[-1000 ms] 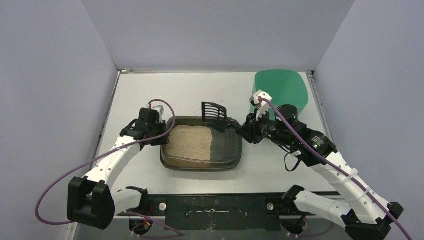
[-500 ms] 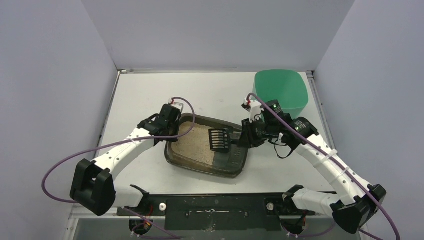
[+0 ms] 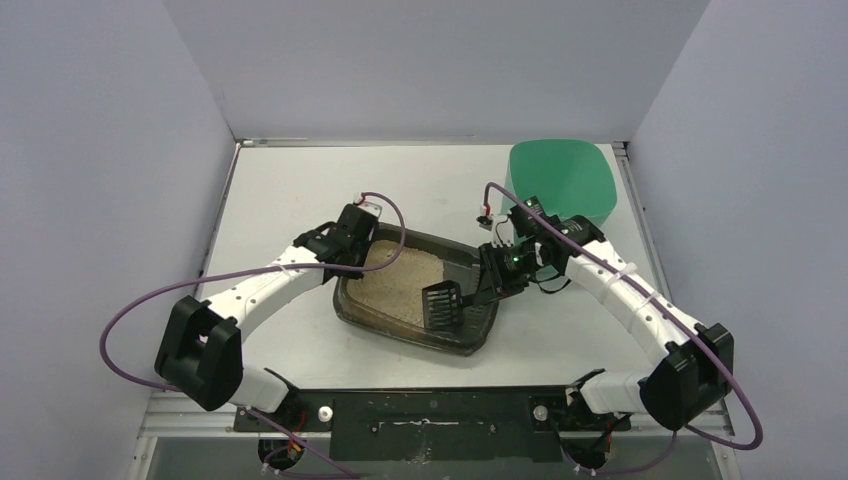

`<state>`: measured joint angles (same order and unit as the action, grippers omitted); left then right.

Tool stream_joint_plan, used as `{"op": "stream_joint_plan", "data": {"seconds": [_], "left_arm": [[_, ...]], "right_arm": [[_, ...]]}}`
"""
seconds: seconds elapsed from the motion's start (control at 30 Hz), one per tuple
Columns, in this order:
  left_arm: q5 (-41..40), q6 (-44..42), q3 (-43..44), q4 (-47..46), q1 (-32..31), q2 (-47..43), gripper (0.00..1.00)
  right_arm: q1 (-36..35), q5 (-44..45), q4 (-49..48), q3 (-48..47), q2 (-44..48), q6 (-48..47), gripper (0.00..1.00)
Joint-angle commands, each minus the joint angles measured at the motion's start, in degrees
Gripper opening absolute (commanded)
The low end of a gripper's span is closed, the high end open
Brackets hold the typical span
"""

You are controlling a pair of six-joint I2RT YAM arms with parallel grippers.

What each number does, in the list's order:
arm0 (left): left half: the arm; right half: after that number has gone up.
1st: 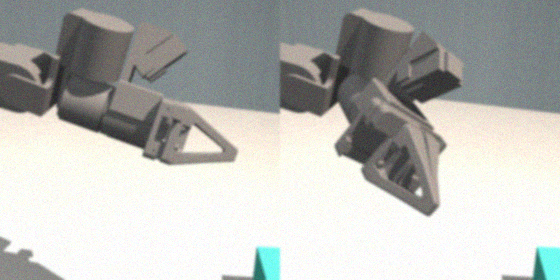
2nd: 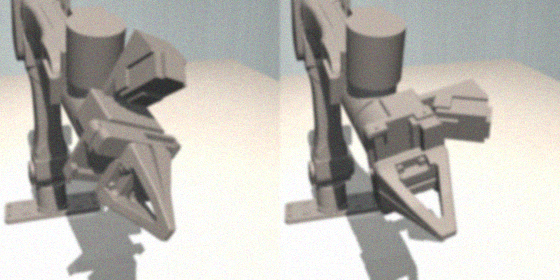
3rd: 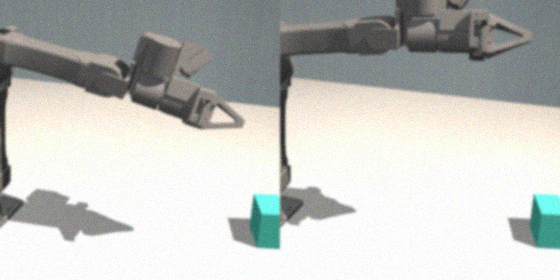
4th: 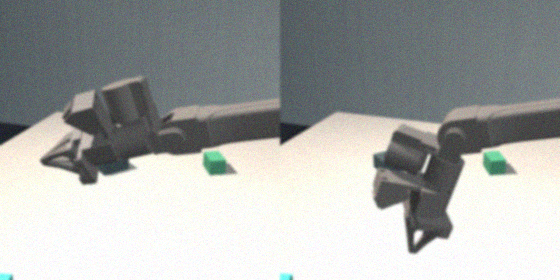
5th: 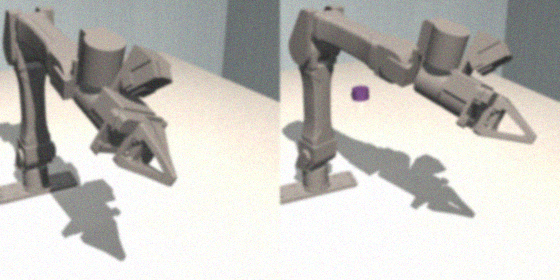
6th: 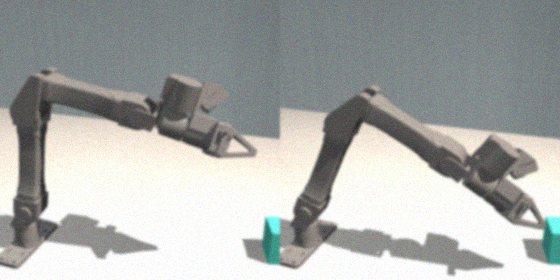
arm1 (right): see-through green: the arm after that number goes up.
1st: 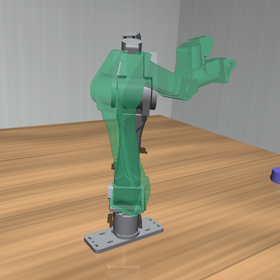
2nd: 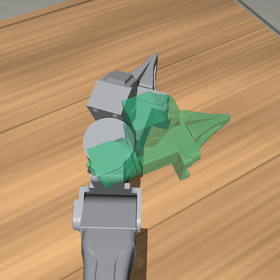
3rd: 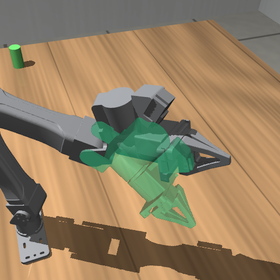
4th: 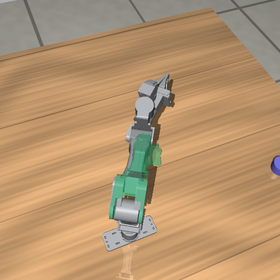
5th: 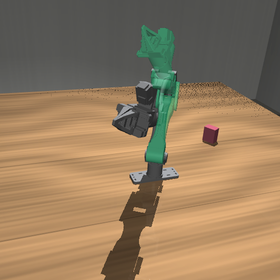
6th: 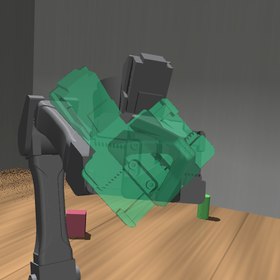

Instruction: Clean the litter box

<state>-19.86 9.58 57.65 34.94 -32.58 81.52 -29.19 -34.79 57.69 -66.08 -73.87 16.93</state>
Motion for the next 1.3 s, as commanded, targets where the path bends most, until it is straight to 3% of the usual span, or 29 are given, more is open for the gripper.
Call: {"op": "stream_joint_plan", "data": {"seconds": [0.0,0.27,0.43,0.83,1.27], "left_arm": [[-1.0,0.1,3.2,-8.6,-0.4,-1.7,0.00],[-0.6,1.2,0.1,-13.0,-0.2,-5.4,0.00],[0.9,1.7,-0.7,-13.9,-0.1,-6.9,0.00],[2.7,2.6,-1.1,-13.8,-0.6,-7.8,0.00],[5.5,4.1,-1.3,-14.1,-0.7,-9.2,0.00]], "right_arm": [[0.5,-1.3,1.4,-0.1,-2.9,0.7,0.00],[0.5,0.6,3.4,-2.8,-10.2,1.3,0.00],[-0.6,-1.9,-1.1,-2.7,-13.5,4.1,0.00],[-6.0,-8.1,-31.1,10.1,-15.8,21.1,0.00],[-11.5,-14.5,-65.1,15.8,-23.7,36.2,0.00]]}}
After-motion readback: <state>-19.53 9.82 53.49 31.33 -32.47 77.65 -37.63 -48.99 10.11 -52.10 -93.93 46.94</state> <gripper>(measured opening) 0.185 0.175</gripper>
